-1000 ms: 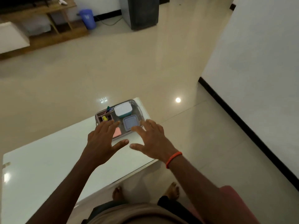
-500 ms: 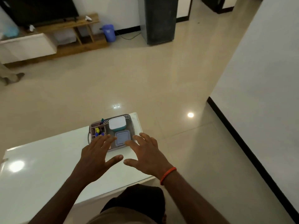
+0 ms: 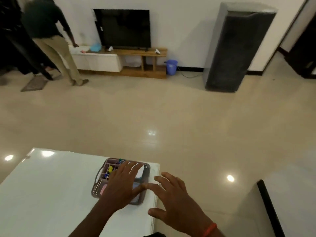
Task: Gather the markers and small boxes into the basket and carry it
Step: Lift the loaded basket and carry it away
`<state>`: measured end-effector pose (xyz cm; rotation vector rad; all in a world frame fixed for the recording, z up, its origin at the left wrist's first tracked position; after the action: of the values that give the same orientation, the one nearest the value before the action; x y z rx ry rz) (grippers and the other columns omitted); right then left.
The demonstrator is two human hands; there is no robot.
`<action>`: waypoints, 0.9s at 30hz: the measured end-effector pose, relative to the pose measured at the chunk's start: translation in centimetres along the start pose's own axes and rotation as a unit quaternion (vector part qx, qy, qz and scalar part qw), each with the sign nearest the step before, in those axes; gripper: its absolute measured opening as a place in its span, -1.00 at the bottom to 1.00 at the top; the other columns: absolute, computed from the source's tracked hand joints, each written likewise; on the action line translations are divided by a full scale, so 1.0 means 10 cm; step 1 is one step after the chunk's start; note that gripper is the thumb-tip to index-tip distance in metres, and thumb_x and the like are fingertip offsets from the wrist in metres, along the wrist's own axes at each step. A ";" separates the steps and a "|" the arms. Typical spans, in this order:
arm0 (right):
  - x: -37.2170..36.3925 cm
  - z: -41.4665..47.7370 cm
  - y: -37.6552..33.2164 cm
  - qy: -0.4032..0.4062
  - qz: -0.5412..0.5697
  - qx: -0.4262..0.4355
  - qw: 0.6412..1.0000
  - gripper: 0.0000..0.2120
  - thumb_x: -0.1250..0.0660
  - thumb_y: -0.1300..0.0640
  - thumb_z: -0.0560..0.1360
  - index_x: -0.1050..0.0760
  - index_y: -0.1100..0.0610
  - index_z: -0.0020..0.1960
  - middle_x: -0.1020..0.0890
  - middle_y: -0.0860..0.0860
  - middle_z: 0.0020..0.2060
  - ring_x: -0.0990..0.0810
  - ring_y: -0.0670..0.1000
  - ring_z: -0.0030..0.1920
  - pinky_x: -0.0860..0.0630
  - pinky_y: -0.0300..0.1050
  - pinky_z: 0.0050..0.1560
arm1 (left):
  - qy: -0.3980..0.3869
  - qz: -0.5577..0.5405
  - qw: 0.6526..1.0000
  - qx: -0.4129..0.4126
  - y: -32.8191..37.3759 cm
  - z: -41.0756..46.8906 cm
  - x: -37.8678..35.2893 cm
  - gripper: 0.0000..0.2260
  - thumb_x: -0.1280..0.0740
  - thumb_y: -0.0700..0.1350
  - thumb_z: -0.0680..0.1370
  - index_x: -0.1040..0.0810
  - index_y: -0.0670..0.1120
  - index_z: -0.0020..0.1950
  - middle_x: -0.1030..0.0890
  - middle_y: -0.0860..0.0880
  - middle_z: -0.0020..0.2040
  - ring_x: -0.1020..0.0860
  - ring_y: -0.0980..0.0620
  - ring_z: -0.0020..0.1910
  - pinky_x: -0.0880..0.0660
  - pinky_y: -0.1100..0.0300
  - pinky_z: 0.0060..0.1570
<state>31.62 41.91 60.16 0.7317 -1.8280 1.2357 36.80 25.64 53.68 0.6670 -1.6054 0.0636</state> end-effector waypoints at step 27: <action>1.75 2.56 1.97 -0.161 -0.062 0.321 0.931 -0.43 -0.33 -0.25 0.52 -0.27 -0.23 0.48 -0.32 -0.17 0.50 -0.04 -0.02 0.59 0.00 0.04 0.53 | 0.150 -0.114 0.892 0.411 1.06 1.73 0.21 -0.33 -0.11 0.47 0.51 -0.25 0.17 0.54 -0.24 0.08 0.59 -0.11 -0.02 0.60 -0.13 -0.14 0.52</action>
<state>-0.73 24.50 60.40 1.4605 -1.5774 1.7250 16.62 26.36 56.31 1.4179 -1.1480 0.6707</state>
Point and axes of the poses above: each hand's wrist, its own z-axis towards the middle knuckle, its own x-axis out of the back of the hand, y = z × x, the point moved 9 cm from there along z, towards the middle knuckle
